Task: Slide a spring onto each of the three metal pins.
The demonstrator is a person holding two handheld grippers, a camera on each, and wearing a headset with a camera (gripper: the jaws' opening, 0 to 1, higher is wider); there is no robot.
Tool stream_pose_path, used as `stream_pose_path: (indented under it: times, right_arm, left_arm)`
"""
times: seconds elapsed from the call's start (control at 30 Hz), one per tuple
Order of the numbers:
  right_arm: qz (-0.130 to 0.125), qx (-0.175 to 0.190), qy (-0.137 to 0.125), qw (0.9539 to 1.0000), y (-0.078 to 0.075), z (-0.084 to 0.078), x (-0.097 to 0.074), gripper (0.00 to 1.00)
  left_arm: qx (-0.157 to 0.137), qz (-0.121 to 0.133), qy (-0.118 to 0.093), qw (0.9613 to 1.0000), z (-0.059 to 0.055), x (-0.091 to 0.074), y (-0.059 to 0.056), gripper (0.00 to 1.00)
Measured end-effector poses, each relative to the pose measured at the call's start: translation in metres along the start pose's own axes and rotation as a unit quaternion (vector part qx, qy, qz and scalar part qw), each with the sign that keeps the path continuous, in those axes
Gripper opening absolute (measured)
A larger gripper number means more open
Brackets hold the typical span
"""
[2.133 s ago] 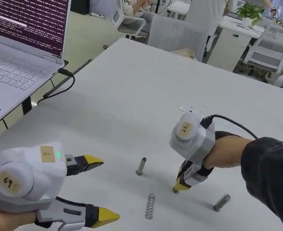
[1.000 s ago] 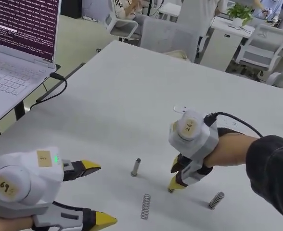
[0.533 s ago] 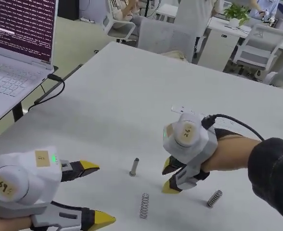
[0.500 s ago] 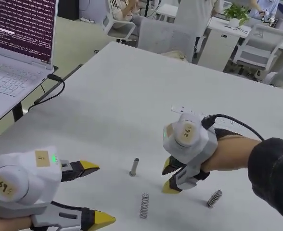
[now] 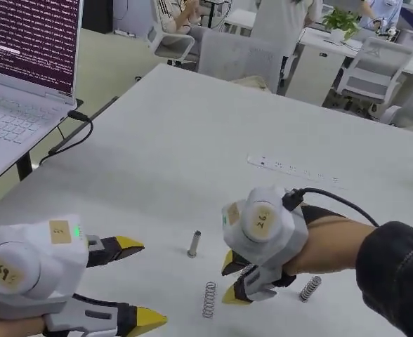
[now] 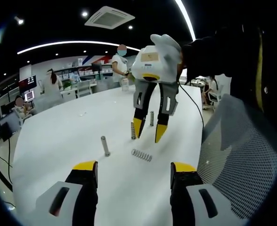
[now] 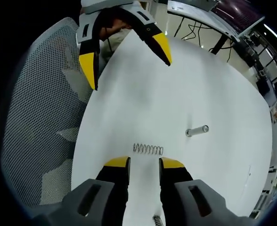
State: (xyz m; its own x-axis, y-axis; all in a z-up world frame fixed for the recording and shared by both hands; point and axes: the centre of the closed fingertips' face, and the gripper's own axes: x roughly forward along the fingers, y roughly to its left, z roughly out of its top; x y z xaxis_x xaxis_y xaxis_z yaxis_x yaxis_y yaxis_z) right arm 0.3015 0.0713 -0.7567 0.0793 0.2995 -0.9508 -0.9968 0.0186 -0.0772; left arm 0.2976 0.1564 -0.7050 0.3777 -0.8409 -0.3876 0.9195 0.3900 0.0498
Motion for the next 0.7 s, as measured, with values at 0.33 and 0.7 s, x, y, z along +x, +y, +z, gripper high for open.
stream_pose_path:
  times: [0.33, 0.7]
  right_arm:
    - [-0.006, -0.047, 0.000, 0.9989, -0.009, 0.000, 0.010, 0.31]
    - [-0.002, -0.089, 0.019, 0.9959, -0.022, -0.002, 0.027, 0.31]
  left_arm:
    - [-0.003, 0.000, -0.002, 1.0000, 0.002, -0.001, -0.001, 0.56]
    - [-0.012, 0.005, -0.006, 0.9999, 0.000, -0.005, 0.001, 0.55]
